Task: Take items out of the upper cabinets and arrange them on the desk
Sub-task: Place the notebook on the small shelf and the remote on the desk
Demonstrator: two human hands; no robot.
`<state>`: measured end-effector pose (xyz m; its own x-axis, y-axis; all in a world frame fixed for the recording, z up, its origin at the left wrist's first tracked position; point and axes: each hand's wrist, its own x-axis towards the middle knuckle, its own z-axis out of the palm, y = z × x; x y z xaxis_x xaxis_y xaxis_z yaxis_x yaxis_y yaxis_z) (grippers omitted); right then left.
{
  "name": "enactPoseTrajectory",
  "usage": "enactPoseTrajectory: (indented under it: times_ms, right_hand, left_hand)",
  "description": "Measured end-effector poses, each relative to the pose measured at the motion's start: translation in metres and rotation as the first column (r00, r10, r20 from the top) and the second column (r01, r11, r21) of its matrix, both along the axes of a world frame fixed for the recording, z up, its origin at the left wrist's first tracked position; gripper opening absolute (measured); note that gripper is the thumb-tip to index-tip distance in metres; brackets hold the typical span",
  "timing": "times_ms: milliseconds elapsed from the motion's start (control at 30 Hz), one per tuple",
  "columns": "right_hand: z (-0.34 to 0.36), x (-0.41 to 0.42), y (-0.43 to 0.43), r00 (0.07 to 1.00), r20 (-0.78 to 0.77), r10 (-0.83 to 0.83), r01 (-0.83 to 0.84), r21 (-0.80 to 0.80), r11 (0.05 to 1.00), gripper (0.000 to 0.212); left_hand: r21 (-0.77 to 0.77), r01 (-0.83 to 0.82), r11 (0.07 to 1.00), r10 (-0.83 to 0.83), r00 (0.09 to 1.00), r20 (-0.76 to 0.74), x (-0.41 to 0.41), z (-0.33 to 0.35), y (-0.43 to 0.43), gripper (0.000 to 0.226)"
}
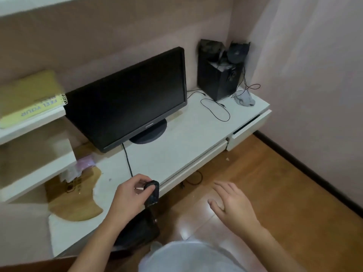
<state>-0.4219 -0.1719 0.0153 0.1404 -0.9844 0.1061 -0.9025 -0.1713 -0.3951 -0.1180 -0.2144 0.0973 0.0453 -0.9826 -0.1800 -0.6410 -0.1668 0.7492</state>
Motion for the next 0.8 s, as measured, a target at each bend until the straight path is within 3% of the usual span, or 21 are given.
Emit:
enactPoseTrajectory:
  times_ms: [133, 333, 500, 800]
  right_hand:
    - [0.0, -0.04, 0.0, 0.999, 0.042, -0.035, 0.035, -0.009, 0.999, 0.049]
    - [-0.009, -0.093, 0.026, 0.964, 0.058, -0.26, 0.26, 0.012, 0.966, 0.049]
    - [-0.018, -0.134, 0.054, 0.902, 0.028, -0.431, 0.429, 0.052, 0.902, 0.05]
    - [-0.004, -0.189, 0.047, 0.754, -0.106, -0.648, 0.656, 0.089, 0.749, 0.048]
  left_hand:
    - [0.009, 0.043, 0.999, -0.043, 0.999, -0.002, -0.046, 0.003, -0.012, 0.01]
    - [0.039, 0.232, 0.972, -0.232, 0.973, -0.011, -0.122, 0.0, -0.053, 0.007]
    - [0.029, 0.416, 0.909, -0.416, 0.909, 0.002, -0.191, -0.005, -0.097, 0.009]
    - [0.0, 0.621, 0.784, -0.613, 0.774, -0.157, -0.297, -0.024, -0.183, 0.018]
